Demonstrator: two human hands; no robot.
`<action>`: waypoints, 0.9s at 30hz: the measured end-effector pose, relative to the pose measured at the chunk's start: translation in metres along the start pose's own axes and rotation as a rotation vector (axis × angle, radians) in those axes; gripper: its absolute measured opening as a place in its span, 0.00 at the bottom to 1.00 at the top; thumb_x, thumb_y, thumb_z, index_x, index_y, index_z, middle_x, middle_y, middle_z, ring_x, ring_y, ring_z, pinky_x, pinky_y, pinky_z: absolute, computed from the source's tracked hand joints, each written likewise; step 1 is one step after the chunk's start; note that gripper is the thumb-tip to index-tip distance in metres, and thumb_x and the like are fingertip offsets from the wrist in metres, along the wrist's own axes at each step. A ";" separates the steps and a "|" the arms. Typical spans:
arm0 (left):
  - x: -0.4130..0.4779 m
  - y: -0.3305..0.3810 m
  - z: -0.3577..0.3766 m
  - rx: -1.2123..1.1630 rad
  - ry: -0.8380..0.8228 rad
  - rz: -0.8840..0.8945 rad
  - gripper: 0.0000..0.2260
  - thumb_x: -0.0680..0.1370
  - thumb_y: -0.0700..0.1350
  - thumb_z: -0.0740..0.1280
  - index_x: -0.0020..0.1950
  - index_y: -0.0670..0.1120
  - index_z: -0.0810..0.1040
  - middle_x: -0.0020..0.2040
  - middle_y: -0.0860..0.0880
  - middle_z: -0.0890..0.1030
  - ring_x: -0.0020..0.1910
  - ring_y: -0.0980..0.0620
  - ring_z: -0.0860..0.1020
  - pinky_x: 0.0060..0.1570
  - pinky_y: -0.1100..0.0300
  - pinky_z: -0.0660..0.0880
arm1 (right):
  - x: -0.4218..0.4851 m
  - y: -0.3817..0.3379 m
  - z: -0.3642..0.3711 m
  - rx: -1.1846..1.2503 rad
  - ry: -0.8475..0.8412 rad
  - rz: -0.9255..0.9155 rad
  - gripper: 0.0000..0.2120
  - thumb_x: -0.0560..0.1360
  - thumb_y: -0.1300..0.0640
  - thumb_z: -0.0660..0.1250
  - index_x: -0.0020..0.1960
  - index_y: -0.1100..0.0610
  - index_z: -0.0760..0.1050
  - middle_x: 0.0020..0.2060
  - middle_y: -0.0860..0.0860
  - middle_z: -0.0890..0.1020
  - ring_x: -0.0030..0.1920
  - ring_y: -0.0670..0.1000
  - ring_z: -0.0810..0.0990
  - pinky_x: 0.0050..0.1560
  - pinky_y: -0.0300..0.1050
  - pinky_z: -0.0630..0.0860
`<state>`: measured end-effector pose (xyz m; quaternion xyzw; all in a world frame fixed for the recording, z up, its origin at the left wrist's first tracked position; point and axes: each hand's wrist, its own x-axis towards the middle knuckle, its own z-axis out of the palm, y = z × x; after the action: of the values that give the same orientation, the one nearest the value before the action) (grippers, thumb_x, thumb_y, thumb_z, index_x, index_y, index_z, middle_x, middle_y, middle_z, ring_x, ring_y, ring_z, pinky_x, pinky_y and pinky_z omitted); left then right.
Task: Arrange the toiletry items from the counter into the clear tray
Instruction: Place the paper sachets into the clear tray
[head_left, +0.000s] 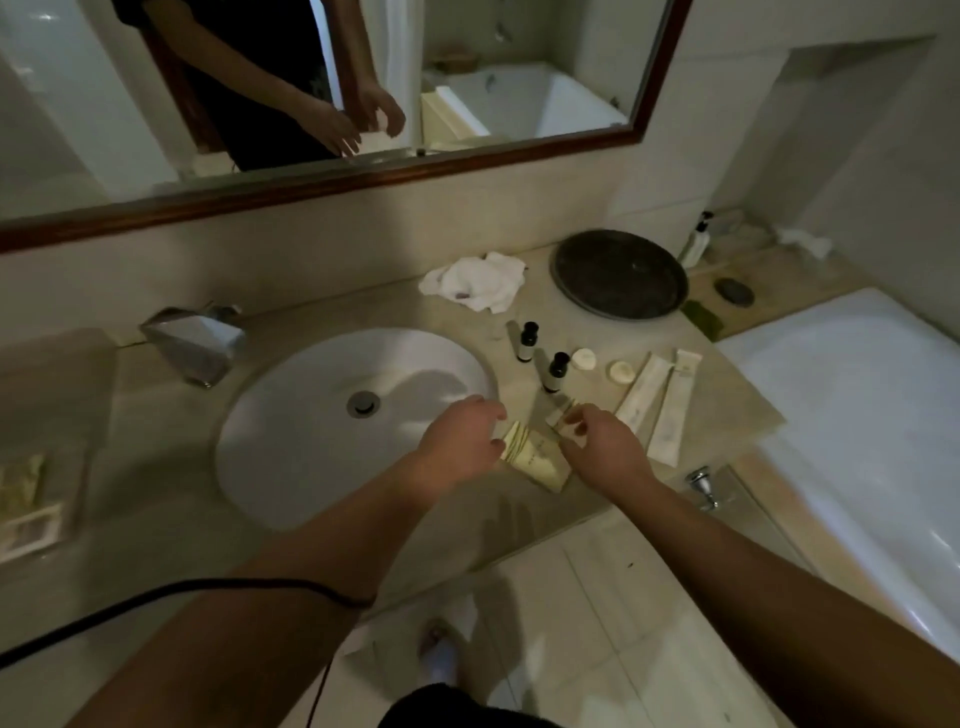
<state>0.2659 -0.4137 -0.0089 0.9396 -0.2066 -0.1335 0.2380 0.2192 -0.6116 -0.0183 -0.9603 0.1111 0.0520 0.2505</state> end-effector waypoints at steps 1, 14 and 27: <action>0.013 0.002 0.004 0.005 -0.024 0.008 0.19 0.73 0.46 0.69 0.64 0.49 0.74 0.61 0.46 0.76 0.59 0.46 0.75 0.57 0.54 0.74 | 0.008 0.006 -0.003 -0.022 0.007 0.023 0.17 0.73 0.50 0.68 0.59 0.55 0.74 0.53 0.55 0.80 0.53 0.56 0.79 0.51 0.49 0.76; 0.083 0.021 0.059 0.392 -0.229 0.113 0.21 0.68 0.50 0.70 0.59 0.48 0.73 0.58 0.45 0.75 0.57 0.44 0.72 0.51 0.51 0.70 | 0.068 0.048 -0.006 -0.277 -0.103 0.044 0.25 0.69 0.44 0.70 0.62 0.51 0.71 0.55 0.53 0.77 0.55 0.55 0.74 0.51 0.49 0.75; 0.063 0.027 0.062 0.193 -0.158 -0.315 0.13 0.70 0.47 0.69 0.52 0.45 0.74 0.52 0.43 0.77 0.51 0.42 0.75 0.46 0.53 0.72 | 0.092 0.046 -0.007 -0.010 -0.498 -0.148 0.18 0.73 0.57 0.64 0.63 0.54 0.69 0.54 0.54 0.79 0.54 0.56 0.78 0.50 0.46 0.74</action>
<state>0.2909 -0.4885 -0.0579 0.9654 -0.0867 -0.2221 0.1060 0.2980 -0.6715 -0.0485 -0.9246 -0.0248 0.2691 0.2685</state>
